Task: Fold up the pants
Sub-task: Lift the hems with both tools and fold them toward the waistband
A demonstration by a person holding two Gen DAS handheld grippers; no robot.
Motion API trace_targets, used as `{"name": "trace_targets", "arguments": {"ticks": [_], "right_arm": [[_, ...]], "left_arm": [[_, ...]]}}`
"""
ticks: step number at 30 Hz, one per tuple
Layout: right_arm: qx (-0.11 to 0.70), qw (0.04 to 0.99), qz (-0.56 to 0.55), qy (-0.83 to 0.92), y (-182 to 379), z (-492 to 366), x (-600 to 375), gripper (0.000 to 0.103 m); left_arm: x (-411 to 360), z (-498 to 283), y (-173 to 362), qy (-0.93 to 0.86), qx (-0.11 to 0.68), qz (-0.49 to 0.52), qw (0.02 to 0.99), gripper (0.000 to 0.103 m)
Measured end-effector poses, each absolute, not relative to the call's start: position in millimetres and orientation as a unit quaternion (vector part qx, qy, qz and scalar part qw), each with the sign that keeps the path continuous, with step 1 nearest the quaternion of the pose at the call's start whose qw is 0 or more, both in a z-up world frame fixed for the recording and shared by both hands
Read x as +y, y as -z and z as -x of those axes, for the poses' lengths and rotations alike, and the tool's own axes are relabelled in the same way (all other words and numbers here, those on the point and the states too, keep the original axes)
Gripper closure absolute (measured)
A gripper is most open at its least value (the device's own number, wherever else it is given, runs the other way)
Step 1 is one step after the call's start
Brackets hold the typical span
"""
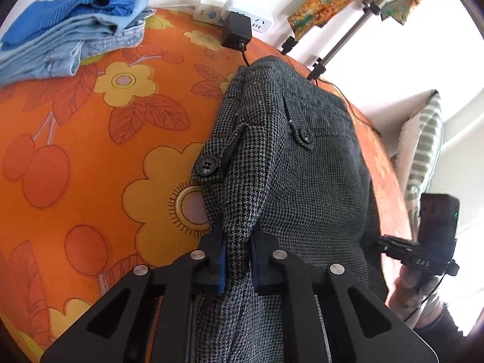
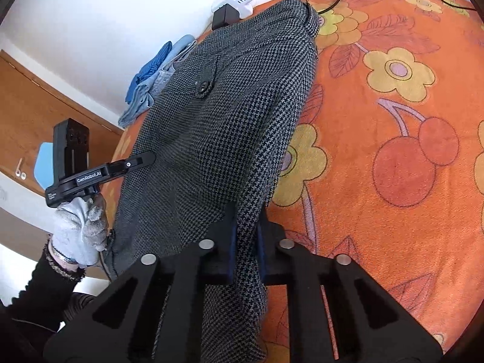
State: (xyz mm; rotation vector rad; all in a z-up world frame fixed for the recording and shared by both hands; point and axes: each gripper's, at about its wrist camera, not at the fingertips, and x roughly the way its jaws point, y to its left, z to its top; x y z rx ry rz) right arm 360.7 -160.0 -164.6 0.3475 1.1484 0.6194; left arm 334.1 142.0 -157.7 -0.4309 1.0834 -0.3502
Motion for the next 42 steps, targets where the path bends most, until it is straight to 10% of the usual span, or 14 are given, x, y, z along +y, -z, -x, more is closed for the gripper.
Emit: {"name": "trace_targets", "arguments": {"ticks": [42], "right_arm": [[0.308,0.847,-0.253,-0.352,-17,-299,-247,0.098]], "left_arm": [[109,-251,-12,0.273,0.314,0.25,0.875,0.097]]}}
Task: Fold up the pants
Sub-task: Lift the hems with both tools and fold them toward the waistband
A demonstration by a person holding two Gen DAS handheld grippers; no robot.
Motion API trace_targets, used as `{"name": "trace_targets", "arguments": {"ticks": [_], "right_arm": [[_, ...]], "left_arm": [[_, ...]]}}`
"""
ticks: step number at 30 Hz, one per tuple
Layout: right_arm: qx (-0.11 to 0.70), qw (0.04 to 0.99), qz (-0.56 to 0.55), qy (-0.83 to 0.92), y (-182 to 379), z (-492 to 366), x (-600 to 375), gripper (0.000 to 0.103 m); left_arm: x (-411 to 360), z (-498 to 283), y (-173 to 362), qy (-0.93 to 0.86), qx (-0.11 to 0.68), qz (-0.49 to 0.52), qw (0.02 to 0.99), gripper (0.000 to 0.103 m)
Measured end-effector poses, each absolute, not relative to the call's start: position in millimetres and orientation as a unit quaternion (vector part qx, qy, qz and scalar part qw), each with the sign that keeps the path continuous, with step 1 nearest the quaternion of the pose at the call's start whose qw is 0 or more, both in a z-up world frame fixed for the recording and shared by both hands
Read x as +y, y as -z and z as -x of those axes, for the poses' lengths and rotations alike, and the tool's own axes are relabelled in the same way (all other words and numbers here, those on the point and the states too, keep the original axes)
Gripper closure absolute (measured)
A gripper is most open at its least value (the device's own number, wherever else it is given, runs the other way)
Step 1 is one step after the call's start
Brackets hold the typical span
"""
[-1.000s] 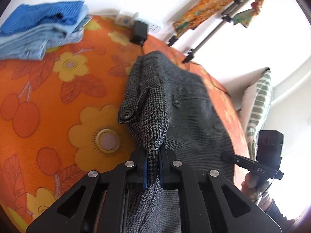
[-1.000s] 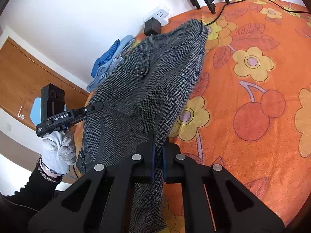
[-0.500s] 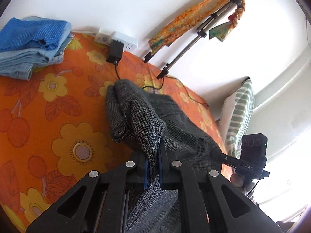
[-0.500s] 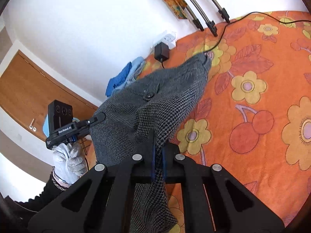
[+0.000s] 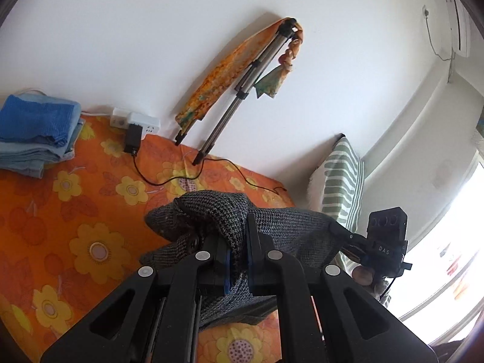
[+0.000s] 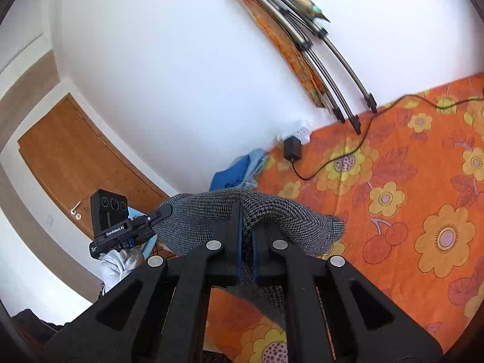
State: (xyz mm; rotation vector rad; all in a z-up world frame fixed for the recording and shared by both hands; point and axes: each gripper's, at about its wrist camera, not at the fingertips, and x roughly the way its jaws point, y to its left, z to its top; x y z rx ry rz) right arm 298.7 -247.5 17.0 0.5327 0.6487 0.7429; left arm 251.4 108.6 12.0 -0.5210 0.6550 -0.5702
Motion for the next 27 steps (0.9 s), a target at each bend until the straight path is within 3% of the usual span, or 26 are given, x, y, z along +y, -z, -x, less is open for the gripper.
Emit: {"name": "trace_targets", "arguments": {"ticks": [8,15,27], "right_arm": [[0.291,0.848,-0.242,-0.372,-38,-232,-266,0.098],[0.332,0.836,-0.227,-0.373,-24,-187,-274,0.098],[0.4,0.822,-0.25,-0.321,40,-273,-275,0.098]], "left_arm": [[95,-178,-31,0.273,0.304,0.262,0.874,0.097],[83,-133,-18,0.251,0.347,0.266,0.864,0.097],[84,-222,36,0.219,0.397,0.279,0.847,0.097]]}}
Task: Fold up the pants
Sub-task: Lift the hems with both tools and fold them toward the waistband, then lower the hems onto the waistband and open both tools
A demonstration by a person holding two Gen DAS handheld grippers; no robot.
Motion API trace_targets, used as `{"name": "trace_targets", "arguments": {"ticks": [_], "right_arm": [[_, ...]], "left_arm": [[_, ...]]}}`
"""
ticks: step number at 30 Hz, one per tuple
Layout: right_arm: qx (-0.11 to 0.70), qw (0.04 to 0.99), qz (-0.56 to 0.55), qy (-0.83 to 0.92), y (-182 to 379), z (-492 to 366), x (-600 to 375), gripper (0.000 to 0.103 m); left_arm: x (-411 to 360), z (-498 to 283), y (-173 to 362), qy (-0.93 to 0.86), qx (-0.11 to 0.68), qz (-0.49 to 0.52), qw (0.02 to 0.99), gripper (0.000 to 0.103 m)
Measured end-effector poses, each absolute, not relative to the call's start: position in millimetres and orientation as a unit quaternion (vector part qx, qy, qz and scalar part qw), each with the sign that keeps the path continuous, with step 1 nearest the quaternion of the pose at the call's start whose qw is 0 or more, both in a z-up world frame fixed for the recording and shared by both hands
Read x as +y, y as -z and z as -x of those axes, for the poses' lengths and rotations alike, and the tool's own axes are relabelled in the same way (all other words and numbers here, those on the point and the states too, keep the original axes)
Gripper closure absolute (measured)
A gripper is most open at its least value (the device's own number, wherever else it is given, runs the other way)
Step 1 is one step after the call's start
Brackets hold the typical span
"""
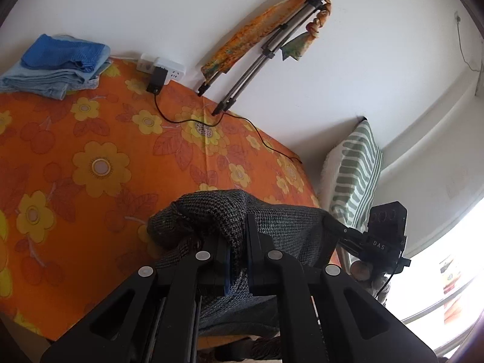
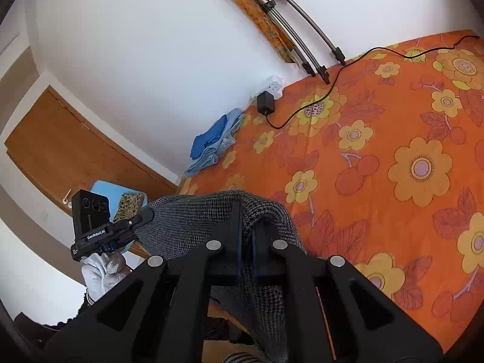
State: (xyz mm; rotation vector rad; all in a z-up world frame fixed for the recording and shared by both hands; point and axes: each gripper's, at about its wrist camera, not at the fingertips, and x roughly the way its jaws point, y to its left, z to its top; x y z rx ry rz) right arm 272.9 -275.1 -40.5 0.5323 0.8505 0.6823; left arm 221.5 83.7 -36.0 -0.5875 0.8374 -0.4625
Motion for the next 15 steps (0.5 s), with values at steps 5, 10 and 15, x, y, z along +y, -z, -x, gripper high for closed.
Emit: {"name": "trace_targets", "arguments": {"ticks": [5,10,15], "right_arm": [[0.419,0.822,-0.242,-0.3,50,-320,-272,0.098],[0.428,0.821,-0.245,-0.287,59,-361,-278,0.098],[0.446,0.819,-0.243,-0.266,79,-400,-284,0.098]], "left_arm": [[82,-266,46,0.215,0.404,0.277,0.845,0.097],[81,-318,65,0.215,0.42,0.298,0.829,0.097],[72,-366,84,0.208,0.435,0.291,0.826,0.096]]}}
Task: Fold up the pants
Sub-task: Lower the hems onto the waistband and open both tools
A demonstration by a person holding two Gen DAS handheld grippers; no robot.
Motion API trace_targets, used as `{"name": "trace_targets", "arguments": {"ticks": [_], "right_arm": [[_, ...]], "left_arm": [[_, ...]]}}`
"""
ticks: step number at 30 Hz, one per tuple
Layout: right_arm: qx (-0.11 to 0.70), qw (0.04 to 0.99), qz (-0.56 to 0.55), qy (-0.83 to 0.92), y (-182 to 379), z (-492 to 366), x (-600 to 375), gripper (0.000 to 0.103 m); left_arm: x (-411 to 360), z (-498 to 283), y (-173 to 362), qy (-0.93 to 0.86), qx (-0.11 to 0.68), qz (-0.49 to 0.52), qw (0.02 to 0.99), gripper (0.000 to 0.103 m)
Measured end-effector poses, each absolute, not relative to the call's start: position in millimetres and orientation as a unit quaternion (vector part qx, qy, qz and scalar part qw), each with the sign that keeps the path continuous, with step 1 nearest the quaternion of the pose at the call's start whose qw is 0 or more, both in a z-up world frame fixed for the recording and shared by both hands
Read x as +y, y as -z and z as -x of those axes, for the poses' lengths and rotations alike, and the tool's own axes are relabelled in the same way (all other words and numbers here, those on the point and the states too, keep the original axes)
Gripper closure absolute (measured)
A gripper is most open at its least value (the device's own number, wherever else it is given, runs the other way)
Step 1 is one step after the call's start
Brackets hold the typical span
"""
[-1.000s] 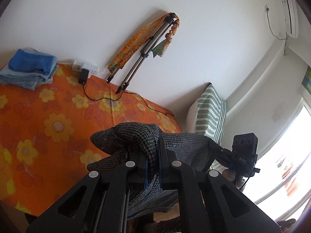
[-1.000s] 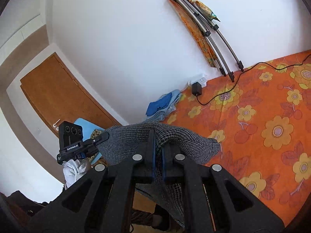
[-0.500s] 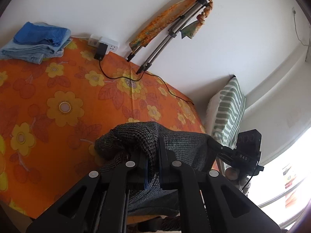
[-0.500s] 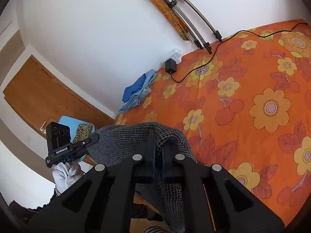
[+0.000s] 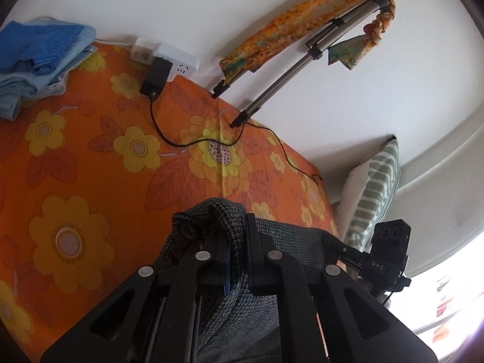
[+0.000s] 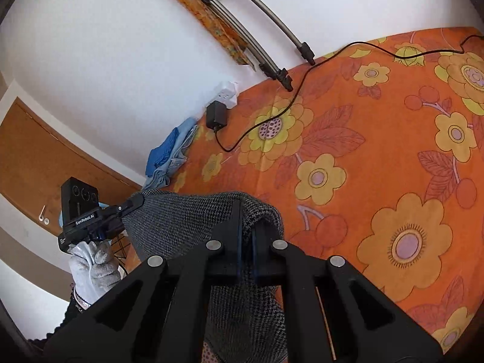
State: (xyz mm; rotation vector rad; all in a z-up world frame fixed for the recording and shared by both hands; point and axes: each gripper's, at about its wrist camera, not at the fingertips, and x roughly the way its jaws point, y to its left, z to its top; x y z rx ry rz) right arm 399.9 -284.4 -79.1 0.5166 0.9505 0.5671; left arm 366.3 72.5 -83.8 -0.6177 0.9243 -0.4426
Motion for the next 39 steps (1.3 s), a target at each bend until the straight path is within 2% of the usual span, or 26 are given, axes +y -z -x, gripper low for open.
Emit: {"name": "trace_targets", "arguments": {"ticks": [4,11,13,15,18,23,30,32,33,34,36,39], "right_arm": [[0.467,0.814,-0.24,-0.248,102,-426,-289,0.099],[0.494,0.802,-0.241,-0.234,135,-454,-292,0.099],[0.498,0.801,-0.24,-0.232,138,-456,-293,0.099],[0.501,0.796,-0.247,-0.231,140,-456,-295,0.098],[0.507,0.794,-0.245,-0.229,138,-455,-297,0.098],[0.501,0.815,-0.194,-0.218,114,-441,-288,0.092],[0.492,0.831,-0.168,-0.2,93,-427,-287,0.091],[0.49,0.834,-0.179,-0.179,91,-425,-296,0.082],[0.486,0.838,-0.182,-0.17,89,-423,-301,0.071],[0.479,0.84,-0.195,-0.165,85,-421,-308,0.067],[0.451,0.849,-0.213,-0.174,70,-408,-313,0.067],[0.419,0.873,-0.157,-0.193,50,-386,-284,0.067]], "left_arm": [[60,-402,104,0.191,0.454,0.256,0.832,0.092],[62,-435,129,0.202,0.5,0.246,0.806,0.091],[67,-435,127,0.206,0.504,0.253,0.8,0.091],[75,-433,118,0.191,0.499,0.248,0.808,0.083],[93,-426,98,0.177,0.478,0.236,0.827,0.083],[102,-399,72,0.179,0.453,0.196,0.851,0.083],[69,-366,62,0.216,0.437,0.149,0.86,0.083],[57,-364,63,0.222,0.437,0.131,0.862,0.083],[51,-364,64,0.229,0.436,0.123,0.861,0.083],[47,-362,63,0.233,0.434,0.116,0.862,0.083],[38,-359,64,0.233,0.426,0.093,0.869,0.083],[25,-358,70,0.245,0.425,0.079,0.868,0.083]]}}
